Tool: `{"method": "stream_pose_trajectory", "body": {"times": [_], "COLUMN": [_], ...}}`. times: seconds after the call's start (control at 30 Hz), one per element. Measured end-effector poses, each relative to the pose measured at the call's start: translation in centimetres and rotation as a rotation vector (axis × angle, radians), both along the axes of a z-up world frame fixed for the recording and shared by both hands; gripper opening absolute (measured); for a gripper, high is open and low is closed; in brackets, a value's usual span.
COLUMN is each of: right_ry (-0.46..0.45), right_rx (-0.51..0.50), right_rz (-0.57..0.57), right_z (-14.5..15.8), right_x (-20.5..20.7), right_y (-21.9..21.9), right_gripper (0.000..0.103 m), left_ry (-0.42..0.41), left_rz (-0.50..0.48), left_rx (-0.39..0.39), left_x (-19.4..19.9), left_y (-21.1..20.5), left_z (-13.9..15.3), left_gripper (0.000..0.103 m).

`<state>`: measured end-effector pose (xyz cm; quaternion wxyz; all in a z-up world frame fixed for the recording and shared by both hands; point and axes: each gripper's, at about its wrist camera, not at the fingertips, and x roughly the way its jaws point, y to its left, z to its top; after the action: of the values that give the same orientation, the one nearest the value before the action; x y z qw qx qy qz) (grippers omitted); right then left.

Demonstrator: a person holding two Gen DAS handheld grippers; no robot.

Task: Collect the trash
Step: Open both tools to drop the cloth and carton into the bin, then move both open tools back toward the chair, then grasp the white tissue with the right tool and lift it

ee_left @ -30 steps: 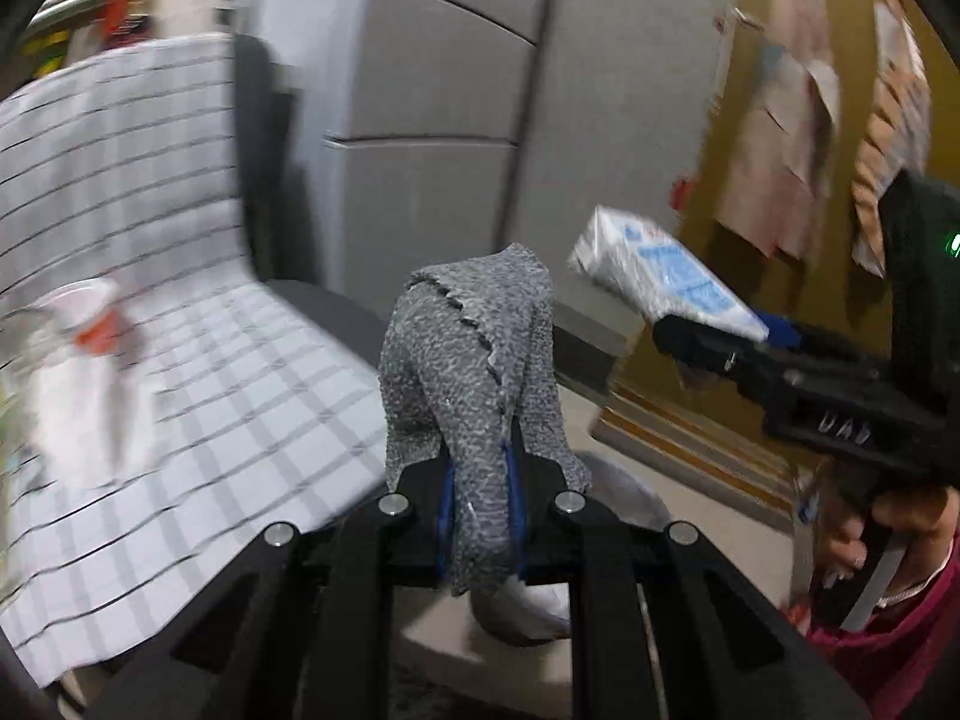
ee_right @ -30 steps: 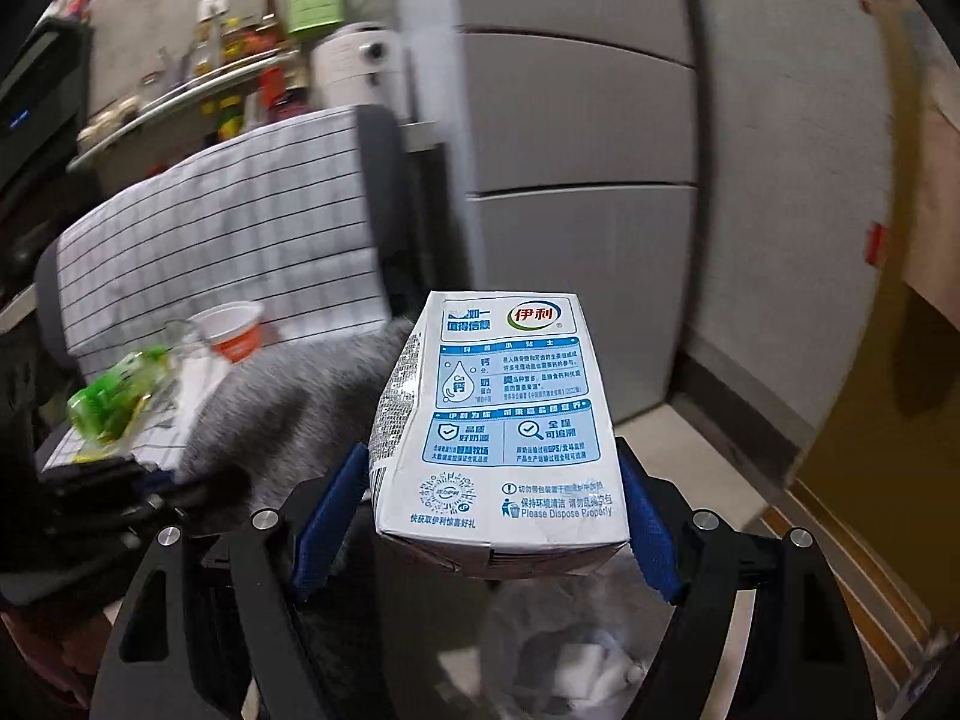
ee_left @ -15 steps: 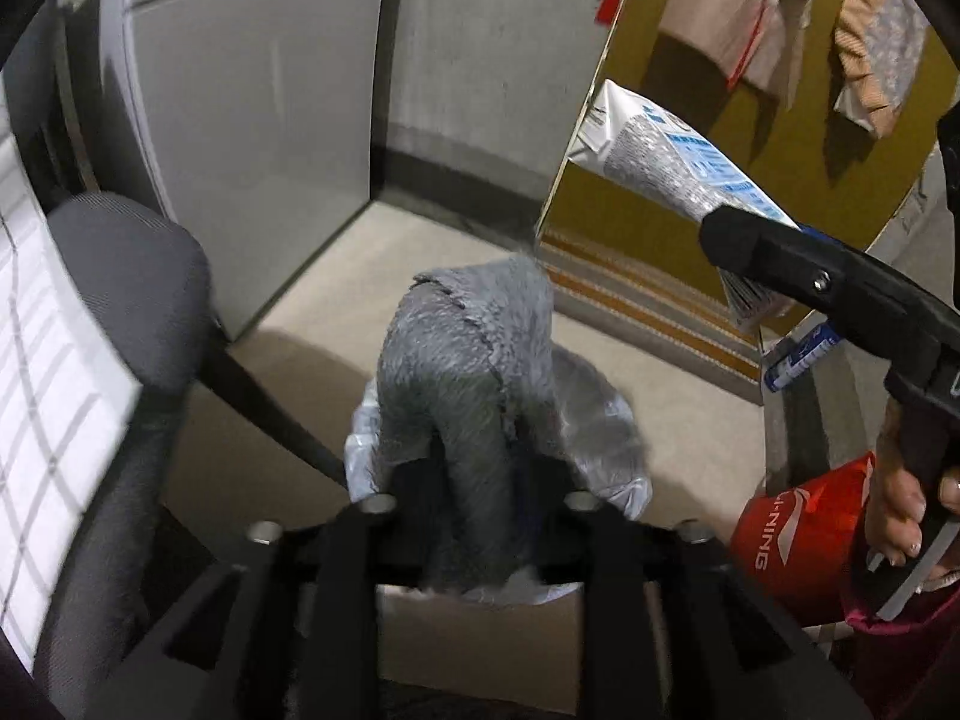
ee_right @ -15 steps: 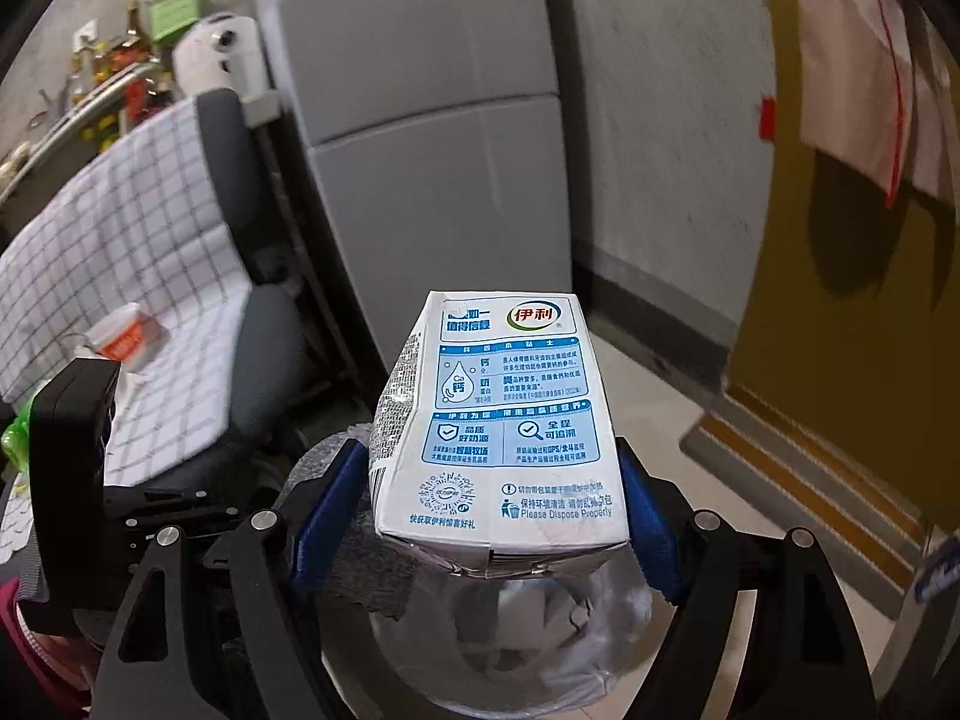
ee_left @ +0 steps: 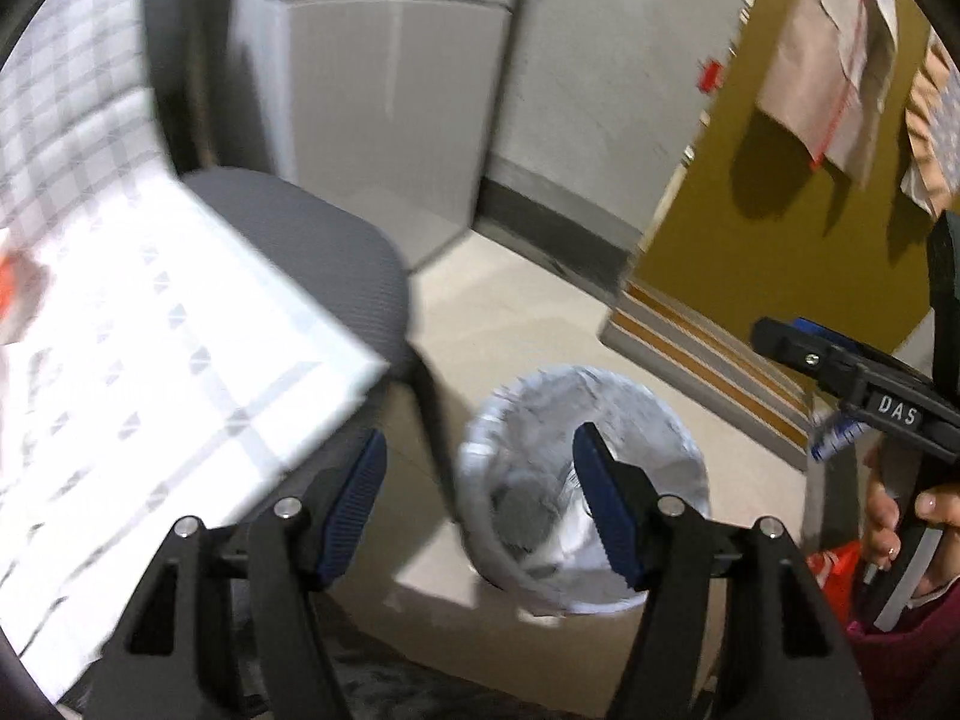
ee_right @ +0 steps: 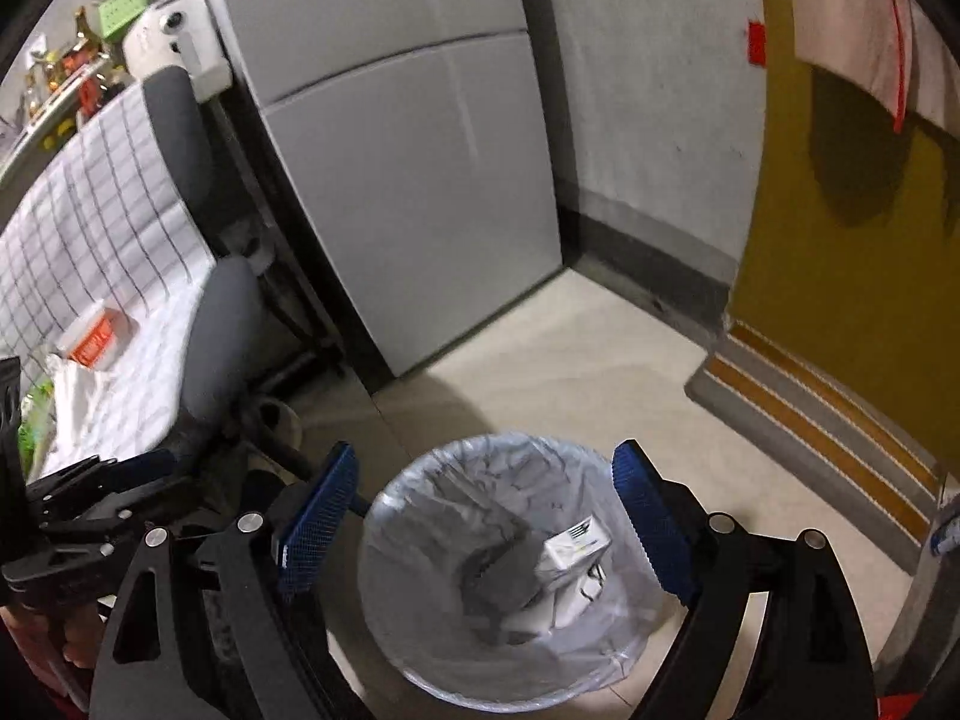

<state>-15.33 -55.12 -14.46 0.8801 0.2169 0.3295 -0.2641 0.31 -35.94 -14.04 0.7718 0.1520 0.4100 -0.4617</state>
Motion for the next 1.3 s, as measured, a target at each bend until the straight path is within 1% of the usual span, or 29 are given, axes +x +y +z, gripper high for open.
{"method": "stream_pose_trajectory", "body": {"times": [0.1, 0.17, 0.33, 0.5, 0.7, 0.83, 0.9, 0.93, 1.0, 1.03, 1.07, 1.23, 1.3], "right_ry": [-0.035, -0.053, -0.090, -0.091, -0.091, -0.096, -0.093, -0.091, -0.077, -0.062, -0.045, 0.046, 0.060], "right_rx": [-0.037, -0.050, -0.080, -0.091, -0.143, -0.150, -0.155, -0.159, -0.165, -0.169, -0.167, -0.091, -0.087], "right_rz": [0.046, 0.084, 0.216, 0.385, 0.579, 0.661, 0.689, 0.707, 0.726, 0.732, 0.733, 0.719, 0.723], "right_z": [1.9, 2.8, 4.7, 5.3, 5.7, 5.5, 5.3, 5.0, 4.3, 3.8, 3.2, 0.2, -0.4], "right_x": [0.9, 1.8, 5.1, 9.8, 15.4, 19.5, 21.3, 22.7, 24.4, 25.7, 26.8, 31.6, 32.1], "right_y": [1.9, 3.4, 8.3, 14.5, 21.9, 25.4, 26.7, 27.5, 28.7, 29.2, 29.6, 29.8, 30.1], "right_gripper": [0.086, 0.086, 0.086, 0.086, 0.086, 0.086, 0.084, 0.081, 0.072, 0.065, 0.061, 0.061, 0.061], "left_ry": [-0.035, -0.060, -0.089, -0.098, -0.081, -0.118, -0.136, -0.141, -0.146, -0.143, -0.136, -0.095, -0.084], "left_rz": [0.065, 0.112, 0.229, 0.365, 0.563, 0.691, 0.749, 0.767, 0.799, 0.805, 0.811, 0.803, 0.800], "left_rx": [-0.028, -0.030, -0.024, -0.008, -0.012, 0.001, 0.006, 0.006, 0.005, 0.001, -0.004, -0.008, -0.006], "left_x": [0.4, 0.5, 1.4, 2.6, 5.5, 6.9, 7.8, 8.2, 9.0, 9.2, 9.3, 10.0, 10.0], "left_y": [3.1, 5.2, 10.5, 16.9, 25.5, 30.4, 32.5, 33.2, 34.4, 34.8, 35.3, 35.6, 35.5], "left_z": [1.9, 2.8, 4.0, 4.0, 4.2, 4.7, 5.0, 5.0, 5.0, 4.9, 4.8, 3.5, 3.1], "left_gripper": [0.063, 0.063, 0.063, 0.063, 0.064, 0.064, 0.064, 0.064, 0.064, 0.064, 0.064, 0.064, 0.064]}}
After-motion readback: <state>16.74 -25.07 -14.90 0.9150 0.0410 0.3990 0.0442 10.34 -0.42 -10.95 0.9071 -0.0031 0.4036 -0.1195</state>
